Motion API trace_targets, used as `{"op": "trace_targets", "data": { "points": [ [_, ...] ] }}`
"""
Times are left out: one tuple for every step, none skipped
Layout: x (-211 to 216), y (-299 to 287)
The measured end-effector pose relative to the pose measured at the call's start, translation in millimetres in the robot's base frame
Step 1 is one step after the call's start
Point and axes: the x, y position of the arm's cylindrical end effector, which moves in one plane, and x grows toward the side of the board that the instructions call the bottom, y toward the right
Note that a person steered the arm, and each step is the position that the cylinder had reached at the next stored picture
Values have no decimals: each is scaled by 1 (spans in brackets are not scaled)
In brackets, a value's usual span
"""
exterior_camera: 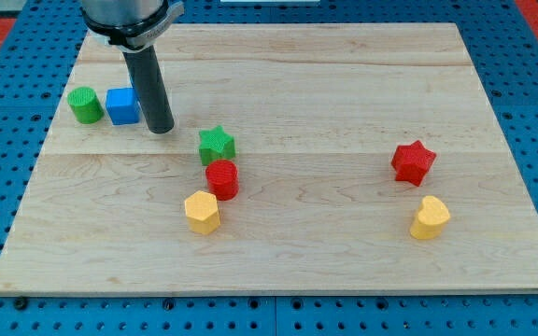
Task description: Place the yellow hexagon diagonal to the yellow heart
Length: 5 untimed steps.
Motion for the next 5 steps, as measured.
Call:
{"op": "trace_targets", "data": {
  "points": [
    [28,-40],
    [88,-46],
    [101,15],
    [101,16],
    [130,32]
  ]
}}
